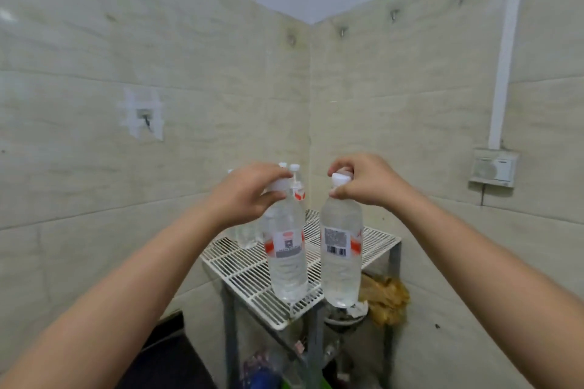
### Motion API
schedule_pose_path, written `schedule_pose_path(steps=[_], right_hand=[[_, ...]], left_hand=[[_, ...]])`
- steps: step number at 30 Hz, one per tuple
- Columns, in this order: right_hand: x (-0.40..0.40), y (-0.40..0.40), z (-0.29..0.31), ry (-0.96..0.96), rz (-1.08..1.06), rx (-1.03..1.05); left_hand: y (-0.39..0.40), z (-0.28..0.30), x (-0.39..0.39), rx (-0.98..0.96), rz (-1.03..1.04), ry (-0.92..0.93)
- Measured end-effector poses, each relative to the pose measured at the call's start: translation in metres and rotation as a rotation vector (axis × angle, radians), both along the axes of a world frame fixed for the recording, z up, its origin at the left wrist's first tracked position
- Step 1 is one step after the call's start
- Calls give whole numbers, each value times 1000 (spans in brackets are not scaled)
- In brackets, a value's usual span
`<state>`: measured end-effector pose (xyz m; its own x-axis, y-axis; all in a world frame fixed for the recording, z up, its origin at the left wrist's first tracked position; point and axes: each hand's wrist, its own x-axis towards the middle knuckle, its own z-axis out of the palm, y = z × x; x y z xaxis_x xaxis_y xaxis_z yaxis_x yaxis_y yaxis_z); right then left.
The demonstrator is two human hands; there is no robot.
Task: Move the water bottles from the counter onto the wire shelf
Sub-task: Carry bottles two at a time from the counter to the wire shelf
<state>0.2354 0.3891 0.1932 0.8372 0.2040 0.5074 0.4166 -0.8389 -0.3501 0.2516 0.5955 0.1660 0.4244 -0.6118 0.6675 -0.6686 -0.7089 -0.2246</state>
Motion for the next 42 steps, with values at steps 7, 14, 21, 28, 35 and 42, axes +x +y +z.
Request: schedule_pose_path(steps=[7,14,21,28,35,42], right_hand=[[158,0,-2,-41,162,42],[291,17,-23,34,475,-27],[378,53,-55,144,652,14],[406,66,-61,189,735,16],[403,61,-48,161,799,-323],[393,62,-52,94,705,-269]], left_hand=[[-22,4,112,-110,401,131],[-18,-20,201,-137,771,283],[-8,-35,251,-257,917,356],[-4,-43,265,-344,887,354],[1,-32,260,-306,911,523],[-9,-32,261,-387,995,471]])
